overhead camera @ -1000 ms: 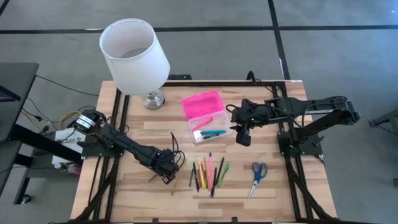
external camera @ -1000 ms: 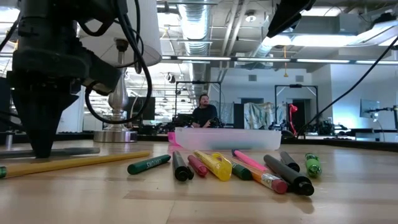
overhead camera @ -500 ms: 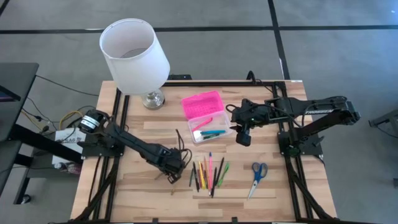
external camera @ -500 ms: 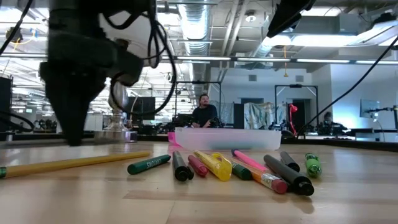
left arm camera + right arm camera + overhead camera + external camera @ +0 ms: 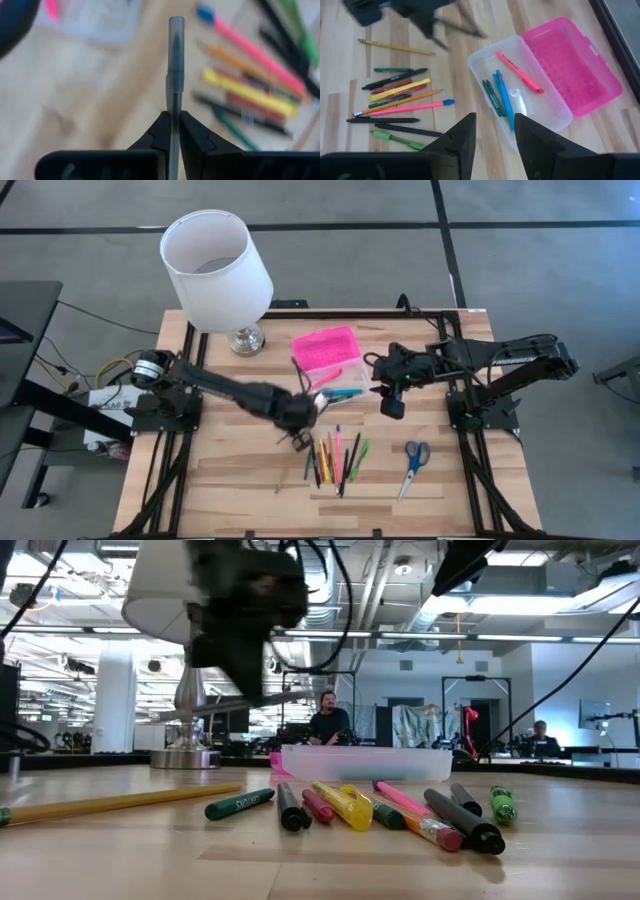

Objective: Pick & place school supplies into a supply box
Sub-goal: Put the gray pen into the pink supply box

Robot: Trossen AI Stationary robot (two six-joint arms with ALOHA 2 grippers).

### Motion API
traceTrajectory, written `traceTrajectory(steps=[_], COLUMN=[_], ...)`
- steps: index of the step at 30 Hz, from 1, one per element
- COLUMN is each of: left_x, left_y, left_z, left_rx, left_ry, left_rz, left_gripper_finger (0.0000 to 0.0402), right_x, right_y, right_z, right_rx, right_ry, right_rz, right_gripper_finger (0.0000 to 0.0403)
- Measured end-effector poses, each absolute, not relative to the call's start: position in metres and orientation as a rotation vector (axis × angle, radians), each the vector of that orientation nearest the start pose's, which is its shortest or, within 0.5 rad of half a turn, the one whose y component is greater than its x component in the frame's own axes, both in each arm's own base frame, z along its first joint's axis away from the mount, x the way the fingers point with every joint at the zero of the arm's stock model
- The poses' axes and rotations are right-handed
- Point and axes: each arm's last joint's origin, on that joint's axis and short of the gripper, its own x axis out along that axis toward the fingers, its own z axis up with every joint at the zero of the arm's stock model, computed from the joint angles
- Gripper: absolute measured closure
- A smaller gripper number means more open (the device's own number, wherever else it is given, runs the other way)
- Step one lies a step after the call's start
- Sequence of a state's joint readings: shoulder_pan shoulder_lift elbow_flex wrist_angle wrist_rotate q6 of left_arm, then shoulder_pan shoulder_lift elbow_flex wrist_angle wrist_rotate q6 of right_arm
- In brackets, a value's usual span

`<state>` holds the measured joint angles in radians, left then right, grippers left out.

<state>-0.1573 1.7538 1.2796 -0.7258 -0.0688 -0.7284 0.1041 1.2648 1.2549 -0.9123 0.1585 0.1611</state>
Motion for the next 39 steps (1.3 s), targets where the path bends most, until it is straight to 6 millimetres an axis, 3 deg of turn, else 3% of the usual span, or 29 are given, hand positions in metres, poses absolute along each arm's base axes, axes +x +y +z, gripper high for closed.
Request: traceTrajectory(steps=[8,14,22,30,39], left_x=[0.371,0.374,0.383,0.405,0.410], left_y=[0.026,0.059,0.073,0.077,0.086], left_z=[0.236,0.241,0.241,0.204,0.210], left_rx=[-0.514,-0.493,-0.419,-0.443,-0.392], left_ry=[0.894,0.803,0.702,0.750,0.753], left_rz=[0.376,0.393,0.408,0.364,0.359], left_gripper_finger=[0.0391,0.0390,0.0390,0.0390,0.0390], right_x=[0.244,0.243,0.244,0.244,0.244], right_y=[0.027,0.032,0.028,0.021,0.022], right_z=[0.337,0.337,0.337,0.337,0.320], right_rx=[0.055,0.053,0.028,0.030,0.045], right_ry=[0.895,0.893,0.890,0.888,0.931], right_rz=[-0.118,-0.105,-0.131,-0.150,-0.162], right_gripper_finger=[0.0276,0.0276,0.0276,0.0276,0.0276])
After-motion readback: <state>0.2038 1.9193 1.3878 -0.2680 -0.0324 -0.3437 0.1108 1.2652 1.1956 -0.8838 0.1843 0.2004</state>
